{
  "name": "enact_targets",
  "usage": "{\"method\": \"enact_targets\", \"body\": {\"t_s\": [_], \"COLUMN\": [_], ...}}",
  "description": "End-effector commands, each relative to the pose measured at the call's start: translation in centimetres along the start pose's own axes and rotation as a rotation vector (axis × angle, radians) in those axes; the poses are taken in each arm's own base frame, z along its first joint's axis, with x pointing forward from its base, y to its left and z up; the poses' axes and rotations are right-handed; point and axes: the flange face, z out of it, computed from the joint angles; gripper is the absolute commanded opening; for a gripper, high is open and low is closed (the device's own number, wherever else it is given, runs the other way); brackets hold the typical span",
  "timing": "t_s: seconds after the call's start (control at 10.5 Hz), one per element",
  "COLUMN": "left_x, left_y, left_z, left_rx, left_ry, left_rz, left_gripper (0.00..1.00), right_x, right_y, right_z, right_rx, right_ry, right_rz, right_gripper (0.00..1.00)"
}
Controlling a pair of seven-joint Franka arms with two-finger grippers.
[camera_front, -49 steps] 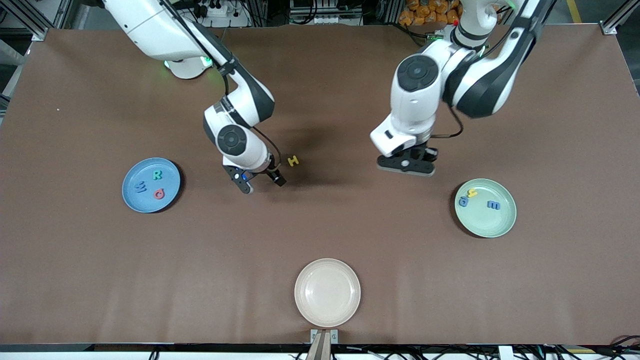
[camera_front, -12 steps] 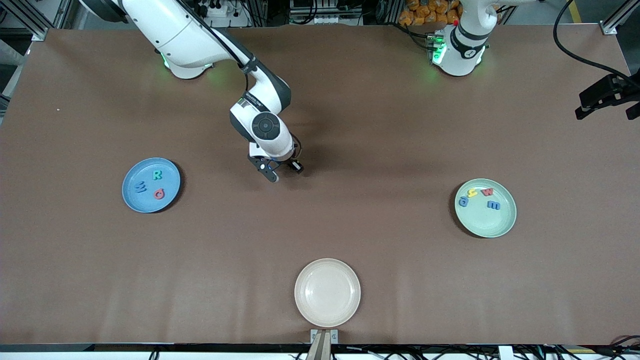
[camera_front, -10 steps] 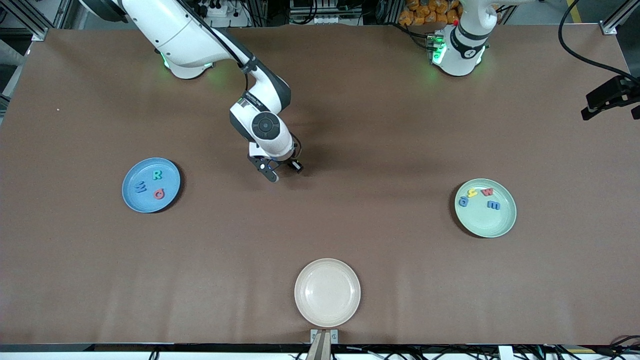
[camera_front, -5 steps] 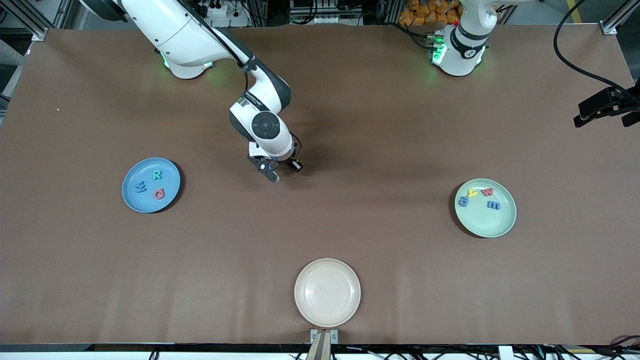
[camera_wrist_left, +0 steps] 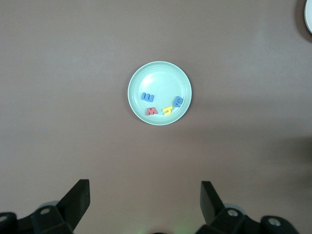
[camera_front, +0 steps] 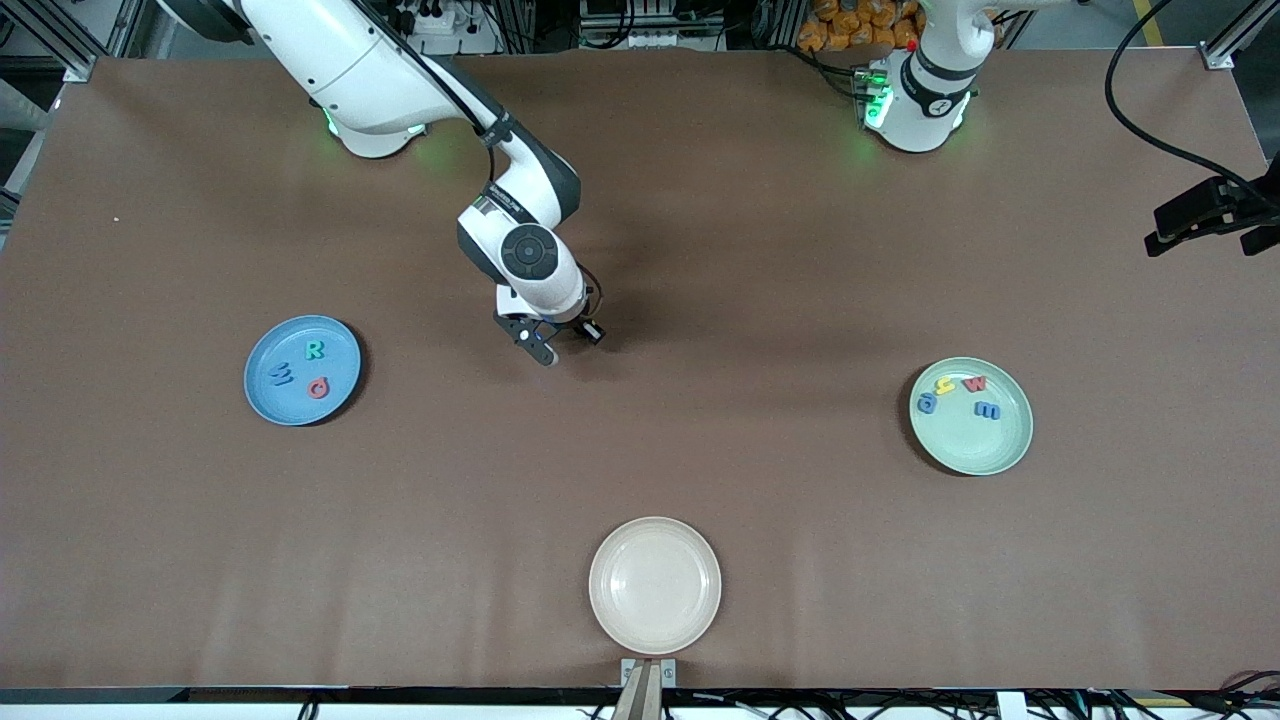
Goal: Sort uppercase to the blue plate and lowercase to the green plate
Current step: 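Carry the yellow H with the right gripper over the blue plate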
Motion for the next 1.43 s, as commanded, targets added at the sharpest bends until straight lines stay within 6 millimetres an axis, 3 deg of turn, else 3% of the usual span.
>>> {"method": "enact_targets", "body": {"t_s": [0.0, 0.19, 0.38, 1.05, 1.24, 1.34], "left_x": [0.2, 0.3, 0.4, 0.4, 0.5, 0.5], "left_y": [0.1, 0.2, 0.3, 0.5, 1.5, 2.7], "left_z": [0.1, 0.3, 0.4, 0.5, 0.7, 0.7], "left_rx": [-0.02, -0.019, -0.018, -0.014, 0.025, 0.058], "left_ry": [0.005, 0.003, 0.0, -0.002, -0.005, -0.002], "left_rz": [0.01, 0.01, 0.011, 0.015, 0.034, 0.058], "left_gripper": [1.0, 1.0, 1.0, 1.0, 1.0, 1.0], "right_x": [1.5, 2.8, 5.6, 20.2, 23.4, 23.9], "right_y": [0.9, 1.2, 2.0, 7.5, 8.5, 8.5], "right_z": [-0.4, -0.9, -1.5, -4.4, -7.4, -8.9], "right_rx": [-0.009, -0.018, -0.041, -0.109, -0.156, -0.187], "right_ry": [0.004, 0.004, 0.0, -0.014, -0.042, -0.068], "right_rz": [-0.027, -0.061, -0.128, -0.398, -0.459, -0.49], "right_gripper": [0.29, 0.29, 0.29, 0.28, 0.28, 0.28]}}
